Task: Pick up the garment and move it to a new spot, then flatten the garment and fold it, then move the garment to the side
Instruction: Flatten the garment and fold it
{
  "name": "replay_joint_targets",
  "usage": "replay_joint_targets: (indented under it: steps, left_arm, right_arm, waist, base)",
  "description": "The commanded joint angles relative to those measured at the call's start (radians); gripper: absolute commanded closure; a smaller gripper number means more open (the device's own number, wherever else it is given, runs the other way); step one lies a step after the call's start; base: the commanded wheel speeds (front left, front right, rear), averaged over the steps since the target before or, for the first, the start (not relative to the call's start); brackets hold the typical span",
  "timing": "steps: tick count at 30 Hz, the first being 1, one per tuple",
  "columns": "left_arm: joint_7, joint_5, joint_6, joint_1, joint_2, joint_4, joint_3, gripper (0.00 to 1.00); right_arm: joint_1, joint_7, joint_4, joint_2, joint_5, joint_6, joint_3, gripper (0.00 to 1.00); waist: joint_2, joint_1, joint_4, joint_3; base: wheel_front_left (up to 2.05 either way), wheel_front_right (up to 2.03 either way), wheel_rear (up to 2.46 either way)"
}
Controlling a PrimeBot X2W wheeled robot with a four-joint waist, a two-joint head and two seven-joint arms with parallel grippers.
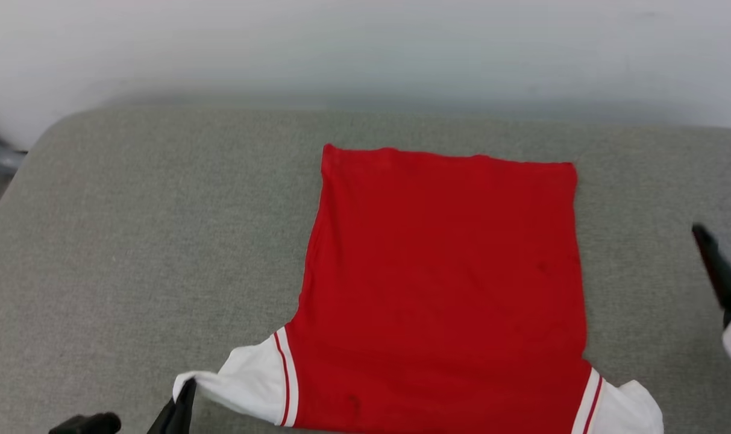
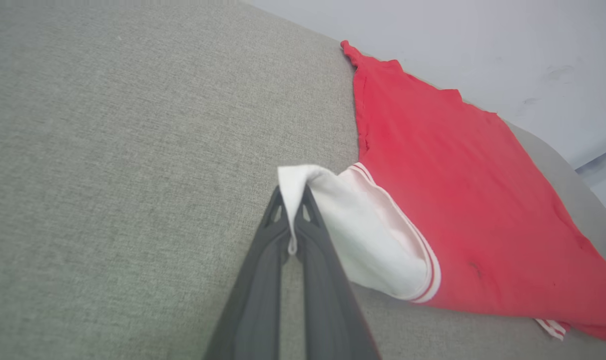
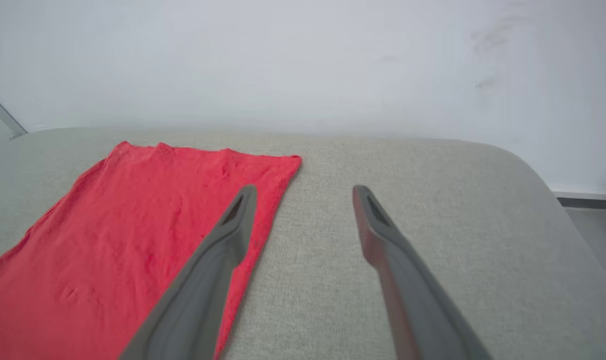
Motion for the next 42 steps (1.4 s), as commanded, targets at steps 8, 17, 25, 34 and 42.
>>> replay_joint_targets:
  steps: [8,17,25,34,42]
  left_arm:
    - [-0.002,0.062,-0.016,-0.138,-0.030,-0.021,-0.033,1.00]
    - [-0.002,0.135,-0.043,-0.253,-0.100,-0.018,-0.037,1.00]
    - [-0.002,0.196,-0.089,-0.320,-0.170,0.002,-0.022,1.00]
    - [-0.002,0.245,-0.139,-0.380,-0.233,0.034,0.004,1.00]
    - [-0.001,0.282,-0.169,-0.393,-0.273,0.064,0.039,1.00]
  right_arm:
    - [-0.359,0.247,0.026,-0.077,-0.054,-0.001,0.064,0.00]
    - [-0.667,0.622,0.198,-0.164,-0.095,-0.001,0.184,0.00]
    - [-0.830,0.866,0.296,-0.196,-0.074,-0.001,0.245,0.00]
    - [-0.856,0.948,0.362,-0.198,-0.102,-0.001,0.258,0.00]
    - [-0.766,0.945,0.394,-0.187,-0.084,-0.001,0.294,1.00]
  waist:
    - [0.0000,-0.0001,0.080,0.169]
    - [0.0000,-0.0001,0.142,0.331]
    - [0.0000,-0.0001,0.190,0.439]
    - [0.0000,-0.0001,0.233,0.523]
    - [0.0000,-0.0001,0.245,0.548]
  base:
    - [0.00,0.00,0.00]
    - [0.00,0.00,0.00]
    - [0.00,0.00,0.00]
    - [0.00,0.00,0.00]
    - [0.00,0.00,0.00]
